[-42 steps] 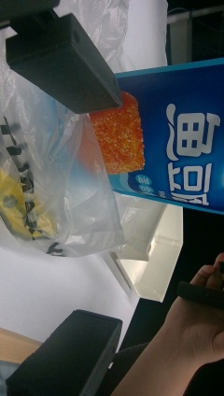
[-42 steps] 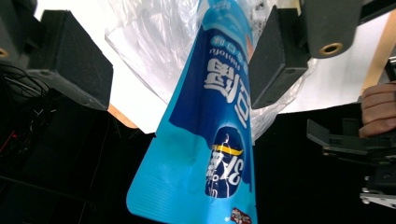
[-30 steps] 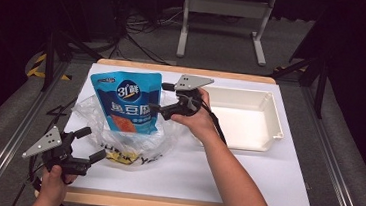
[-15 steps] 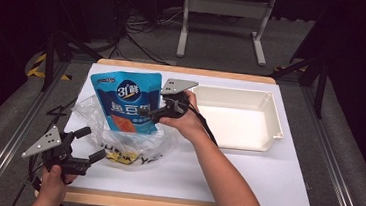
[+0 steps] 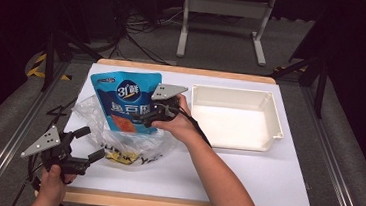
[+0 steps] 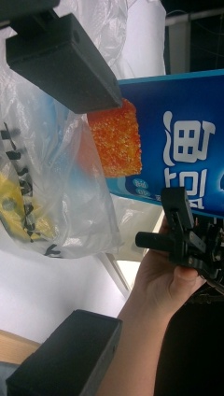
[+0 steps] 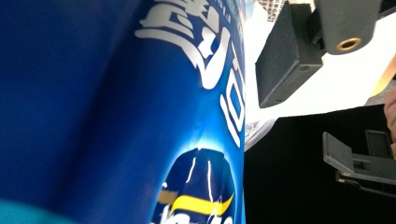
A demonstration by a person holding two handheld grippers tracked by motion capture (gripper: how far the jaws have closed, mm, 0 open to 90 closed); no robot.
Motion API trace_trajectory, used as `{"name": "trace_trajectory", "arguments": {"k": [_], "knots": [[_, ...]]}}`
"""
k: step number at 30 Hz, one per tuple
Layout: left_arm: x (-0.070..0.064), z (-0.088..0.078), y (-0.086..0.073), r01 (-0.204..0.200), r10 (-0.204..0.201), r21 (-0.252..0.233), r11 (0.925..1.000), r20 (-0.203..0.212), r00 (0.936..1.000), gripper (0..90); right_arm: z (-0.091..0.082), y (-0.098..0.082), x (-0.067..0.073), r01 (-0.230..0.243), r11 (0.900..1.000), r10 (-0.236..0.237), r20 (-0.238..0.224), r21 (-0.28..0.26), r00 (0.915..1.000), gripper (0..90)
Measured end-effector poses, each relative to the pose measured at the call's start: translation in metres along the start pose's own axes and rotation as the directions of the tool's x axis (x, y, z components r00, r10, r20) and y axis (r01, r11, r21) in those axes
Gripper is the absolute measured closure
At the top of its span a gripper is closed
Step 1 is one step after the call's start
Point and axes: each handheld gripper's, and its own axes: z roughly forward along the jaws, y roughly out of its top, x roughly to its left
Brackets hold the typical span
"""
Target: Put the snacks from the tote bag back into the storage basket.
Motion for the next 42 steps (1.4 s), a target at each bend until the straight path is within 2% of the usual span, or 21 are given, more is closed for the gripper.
{"name": "trace_trajectory", "arguments": {"k": [9, 11, 15, 18, 20, 21, 25, 32, 42], "knots": [[0.001, 0.0, 0.0, 0.002, -0.002, 0.002, 1.0, 0.001, 1.0, 0.4, 0.006, -0.006, -0.002, 0.016, 1.0, -0.016, 0.003, 0.013, 0.9999, 17.2], [0.0, 0.001, 0.0, 0.003, -0.003, 0.002, 1.0, -0.002, 1.0, 0.3, 0.009, -0.008, -0.001, 0.037, 0.999, -0.037, 0.004, 0.026, 0.9993, 17.7], [0.001, 0.001, 0.0, 0.006, -0.006, 0.003, 1.0, -0.001, 1.0, 0.4, 0.01, -0.01, -0.002, 0.028, 0.999, -0.028, 0.002, 0.031, 0.9996, 20.1], [0.001, 0.001, -0.001, 0.006, -0.006, 0.001, 1.0, -0.001, 1.0, 0.4, 0.01, -0.011, -0.003, 0.038, 0.999, -0.037, -0.011, 0.039, 0.9992, 27.7], [0.001, 0.001, 0.0, 0.006, -0.006, 0.004, 1.0, -0.001, 1.0, 0.4, 0.011, -0.011, -0.002, 0.042, 0.999, -0.041, -0.048, 0.033, 0.998, 38.8], [0.001, 0.001, -0.001, 0.007, -0.007, 0.004, 1.0, -0.001, 1.0, 0.4, 0.011, -0.012, -0.002, 0.05, 0.998, -0.048, -0.064, 0.028, 0.9968, 41.0], [0.002, 0.001, -0.001, 0.008, -0.008, 0.003, 1.0, -0.002, 1.0, 0.4, 0.011, -0.011, -0.004, 0.069, 0.997, -0.066, -0.076, 0.037, 0.9949, 49.1], [0.002, 0.001, -0.001, 0.015, -0.015, 0.001, 0.9999, -0.004, 0.9999, 0.4, 0.011, -0.009, -0.003, 0.093, 0.994, -0.088, -0.078, 0.055, 0.993, 55.4], [0.002, 0.001, -0.001, 0.018, -0.018, 0.001, 0.9998, -0.006, 0.9998, 0.4, 0.011, -0.008, -0.003, 0.085, 0.995, -0.081, -0.07, 0.057, 0.9943, 59.8]]}}
